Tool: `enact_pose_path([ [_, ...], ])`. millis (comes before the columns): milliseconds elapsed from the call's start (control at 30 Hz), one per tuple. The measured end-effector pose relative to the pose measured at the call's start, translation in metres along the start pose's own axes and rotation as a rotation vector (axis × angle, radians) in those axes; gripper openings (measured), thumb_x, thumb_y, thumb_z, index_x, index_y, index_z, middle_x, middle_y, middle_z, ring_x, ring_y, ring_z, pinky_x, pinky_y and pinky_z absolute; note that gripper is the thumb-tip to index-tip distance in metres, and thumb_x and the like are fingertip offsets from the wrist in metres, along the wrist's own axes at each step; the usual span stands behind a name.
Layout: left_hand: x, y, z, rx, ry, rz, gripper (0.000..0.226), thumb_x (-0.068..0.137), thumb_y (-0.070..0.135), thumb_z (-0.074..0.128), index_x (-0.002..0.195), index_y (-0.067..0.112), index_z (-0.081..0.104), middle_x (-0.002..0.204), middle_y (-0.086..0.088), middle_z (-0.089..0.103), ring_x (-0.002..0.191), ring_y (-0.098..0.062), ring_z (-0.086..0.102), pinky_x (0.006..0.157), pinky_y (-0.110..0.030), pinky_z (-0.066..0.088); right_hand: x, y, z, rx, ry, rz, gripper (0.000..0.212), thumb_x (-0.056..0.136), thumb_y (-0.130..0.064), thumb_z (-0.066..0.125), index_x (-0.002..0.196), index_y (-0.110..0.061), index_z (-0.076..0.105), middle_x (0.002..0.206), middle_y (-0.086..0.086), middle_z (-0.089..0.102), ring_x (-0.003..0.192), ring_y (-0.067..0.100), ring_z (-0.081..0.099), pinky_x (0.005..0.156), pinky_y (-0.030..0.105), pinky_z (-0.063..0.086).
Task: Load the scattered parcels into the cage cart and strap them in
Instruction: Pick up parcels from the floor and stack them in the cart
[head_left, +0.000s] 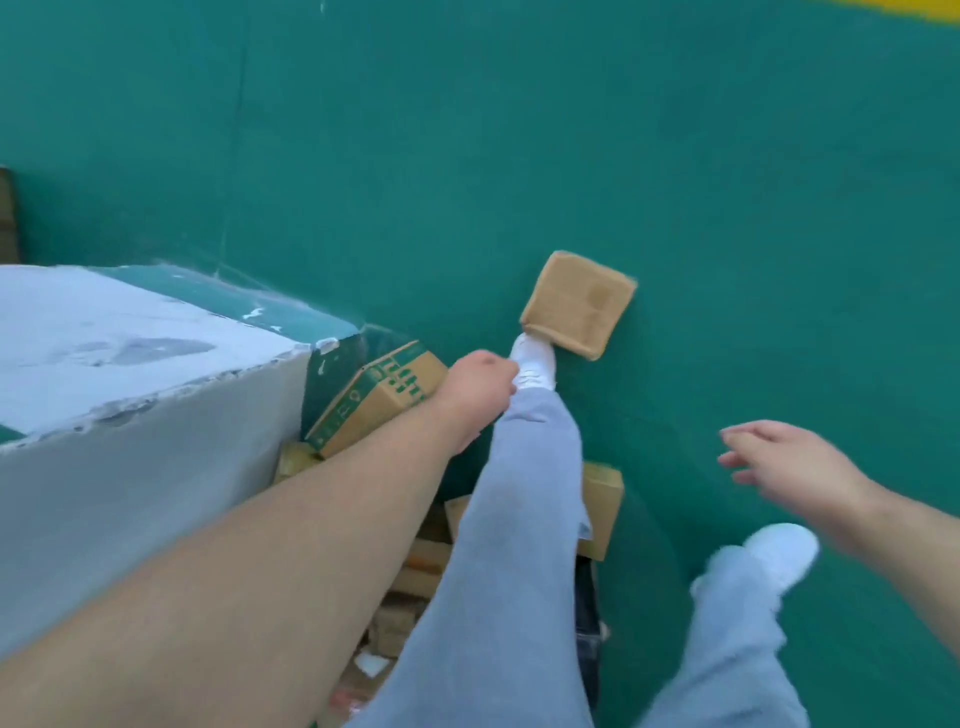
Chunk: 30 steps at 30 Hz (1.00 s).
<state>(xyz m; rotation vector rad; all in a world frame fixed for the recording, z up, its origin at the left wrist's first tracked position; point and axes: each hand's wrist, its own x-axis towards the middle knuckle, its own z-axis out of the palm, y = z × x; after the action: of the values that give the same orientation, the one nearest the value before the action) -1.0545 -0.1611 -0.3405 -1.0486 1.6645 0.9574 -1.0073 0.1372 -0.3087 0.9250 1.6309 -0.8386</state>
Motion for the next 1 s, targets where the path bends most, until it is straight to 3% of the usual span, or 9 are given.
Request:
enact_pose_path([
  [167, 0.172, -0.011, 0.008, 0.263, -0.035, 0.008, 0.018, 0.097, 0.01, 0.044, 0.094, 0.02, 0.058, 0.097, -0.004, 0.057, 0.087, -0.021, 0.049, 0.076, -0.032, 0.046, 0.161, -0.036, 0.096, 0.078, -0.045, 0.039, 0.024, 0.104, -0.021, 0.047, 0.121, -0.017, 0.063, 0.118, 0.011, 0.071, 0.097, 0.026, 0.066, 0.098, 0.04, 0.048],
  [267, 0.256, -0.023, 0.031, 0.324, -0.066, -0.03, 0.047, 0.101, 0.009, 0.043, 0.146, 0.02, 0.047, 0.132, -0.01, 0.058, 0.088, -0.015, 0.056, 0.072, -0.025, 0.046, 0.247, -0.039, 0.14, 0.1, -0.058, 0.093, 0.03, 0.102, -0.015, 0.044, 0.127, -0.009, 0.06, 0.13, 0.024, 0.063, 0.123, 0.043, 0.059, 0.11, 0.056, 0.045],
  [367, 0.318, -0.036, 0.05, 0.376, -0.086, -0.048, 0.066, 0.102, 0.009, 0.042, 0.162, 0.026, 0.022, 0.16, -0.005, 0.037, 0.135, -0.027, 0.049, 0.111, -0.04, 0.044, 0.317, -0.034, 0.174, 0.179, -0.054, 0.136, 0.041, 0.101, -0.011, 0.047, 0.142, -0.008, 0.047, 0.132, 0.019, 0.056, 0.127, 0.035, 0.056, 0.111, 0.052, 0.045],
  [467, 0.348, -0.041, 0.062, 0.371, -0.166, -0.055, 0.072, 0.099, 0.004, 0.041, 0.164, 0.025, 0.016, 0.167, 0.0, 0.023, 0.151, -0.028, 0.028, 0.122, -0.045, 0.031, 0.36, -0.027, 0.19, 0.38, 0.007, 0.17, 0.046, 0.096, -0.008, 0.053, 0.142, -0.012, 0.049, 0.153, 0.006, 0.044, 0.137, 0.026, 0.046, 0.105, 0.041, 0.048],
  [633, 0.346, -0.043, 0.068, 0.339, -0.277, -0.034, 0.069, 0.086, -0.003, 0.048, 0.149, 0.026, 0.045, 0.14, 0.0, 0.051, 0.134, -0.023, 0.042, 0.109, -0.04, 0.04, 0.373, -0.021, 0.205, 0.582, -0.091, 0.195, 0.043, 0.088, -0.019, 0.062, 0.13, -0.028, 0.058, 0.142, -0.013, 0.047, 0.134, 0.018, 0.042, 0.105, 0.043, 0.044],
  [733, 0.304, -0.03, 0.064, 0.254, -0.209, 0.043, 0.052, 0.088, -0.001, 0.052, 0.135, 0.02, 0.045, 0.112, 0.005, 0.054, 0.099, -0.008, 0.048, 0.071, -0.024, 0.036, 0.343, -0.022, 0.194, 0.553, -0.028, 0.114, 0.056, 0.088, -0.037, 0.064, 0.141, -0.022, 0.053, 0.148, -0.003, 0.048, 0.135, 0.022, 0.045, 0.109, 0.046, 0.042],
  [800, 0.27, -0.018, 0.061, 0.163, -0.185, 0.117, 0.046, 0.085, -0.002, 0.052, 0.126, 0.019, 0.045, 0.113, 0.002, 0.057, 0.095, -0.004, 0.049, 0.069, -0.025, 0.035, 0.306, -0.022, 0.179, 0.56, -0.037, 0.069, 0.069, 0.084, -0.055, 0.063, 0.144, -0.023, 0.05, 0.149, 0.004, 0.049, 0.135, 0.03, 0.048, 0.107, 0.05, 0.043],
  [867, 0.217, -0.002, 0.057, 0.132, -0.197, 0.184, 0.043, 0.086, -0.002, 0.052, 0.122, 0.019, 0.044, 0.113, 0.0, 0.059, 0.093, -0.008, 0.052, 0.069, -0.027, 0.038, 0.251, -0.018, 0.153, 0.683, -0.104, 0.122, 0.062, 0.08, -0.069, 0.059, 0.131, -0.035, 0.056, 0.139, 0.002, 0.056, 0.128, 0.03, 0.054, 0.101, 0.053, 0.044],
  [1000, 0.094, 0.027, 0.065, 0.13, -0.272, 0.234, 0.037, 0.087, 0.011, 0.056, 0.119, 0.027, 0.047, 0.108, -0.002, 0.06, 0.092, -0.018, 0.056, 0.073, -0.031, 0.042, 0.126, 0.009, 0.079, 0.992, -0.211, 0.183, 0.034, 0.094, -0.056, 0.058, 0.117, -0.031, 0.059, 0.127, 0.013, 0.061, 0.111, 0.033, 0.067, 0.093, 0.05, 0.055],
])
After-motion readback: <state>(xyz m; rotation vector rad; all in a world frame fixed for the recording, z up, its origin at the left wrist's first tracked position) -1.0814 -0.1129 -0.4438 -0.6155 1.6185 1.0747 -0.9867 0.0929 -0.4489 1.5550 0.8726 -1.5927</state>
